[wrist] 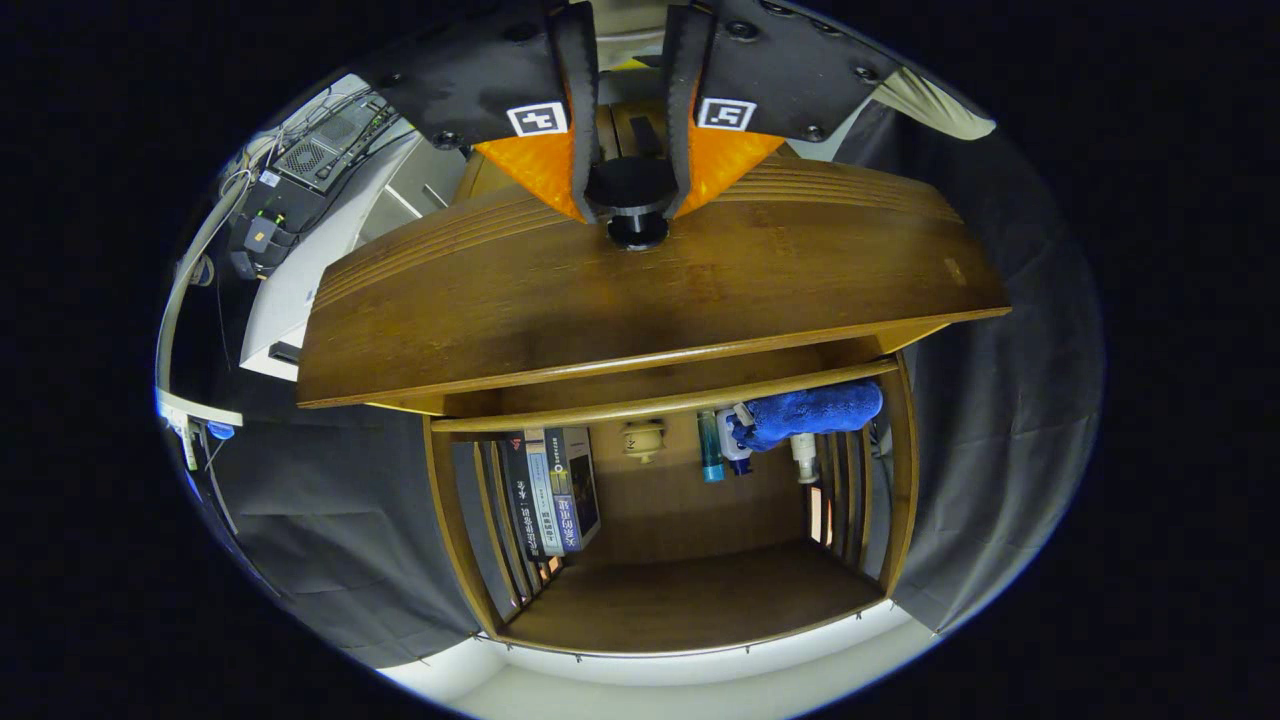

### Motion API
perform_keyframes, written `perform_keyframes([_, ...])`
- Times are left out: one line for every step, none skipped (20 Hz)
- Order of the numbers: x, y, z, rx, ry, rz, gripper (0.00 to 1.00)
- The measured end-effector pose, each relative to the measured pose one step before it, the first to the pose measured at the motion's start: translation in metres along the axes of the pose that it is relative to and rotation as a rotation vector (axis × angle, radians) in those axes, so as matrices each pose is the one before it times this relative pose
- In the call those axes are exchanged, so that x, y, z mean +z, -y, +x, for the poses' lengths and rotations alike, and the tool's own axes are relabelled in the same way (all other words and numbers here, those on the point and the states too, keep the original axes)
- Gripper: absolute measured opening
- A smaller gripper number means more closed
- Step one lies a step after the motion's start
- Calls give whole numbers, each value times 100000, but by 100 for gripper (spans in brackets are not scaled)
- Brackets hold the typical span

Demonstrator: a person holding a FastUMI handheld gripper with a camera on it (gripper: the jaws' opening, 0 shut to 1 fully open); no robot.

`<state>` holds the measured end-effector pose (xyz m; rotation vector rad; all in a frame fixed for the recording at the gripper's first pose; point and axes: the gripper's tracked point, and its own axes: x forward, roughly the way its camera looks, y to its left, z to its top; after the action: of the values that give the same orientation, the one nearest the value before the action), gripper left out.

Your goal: Pull open the drawer, take out the items inside it, and place them on the countertop above the cabinet.

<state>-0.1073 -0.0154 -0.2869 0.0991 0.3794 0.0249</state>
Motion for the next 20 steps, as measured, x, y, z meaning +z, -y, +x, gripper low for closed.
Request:
perform_keyframes([-11,31,-188,-132,102,172,34])
perform_keyframes([20,-19,-182,-114,133,90,34])
perform_keyframes([-91,2,-187,-241,217,-94,34])
perform_keyframes([-59,28,-124,-77,233,-340,34])
perform_keyframes([-112,39,-238,-13,-149,-590,34])
perform_keyframes([-212,51,-302,133,-176,-525,34])
perform_keyframes([-142,-49,-552,-809,40,833,27])
perform_keyframes([39,89,-214,430,475,536,27])
perform_keyframes([65,-44,-57,-192,-31,643,26])
perform_keyframes([-156,-12,-66,-252,-470,-194,27])
perform_keyframes([-208,-88,-374,-79,-461,-590,26])
perform_keyframes([-60,129,-190,75,-616,-1198,27])
perform_keyframes([-156,-44,-395,541,-40,-565,27])
perform_keyframes([-42,22,-260,99,157,256,27])
perform_keyframes([-147,4,-191,22,-145,407,26])
perform_keyframes([22,26,103,-550,-772,870,27])
perform_keyframes([-37,-9,-58,-212,-861,581,27])
perform_keyframes([1,-14,72,6,-865,-90,28])
perform_keyframes([-34,-65,-52,-122,-1030,-549,35])
perform_keyframes([93,100,-65,-590,-972,-473,41])
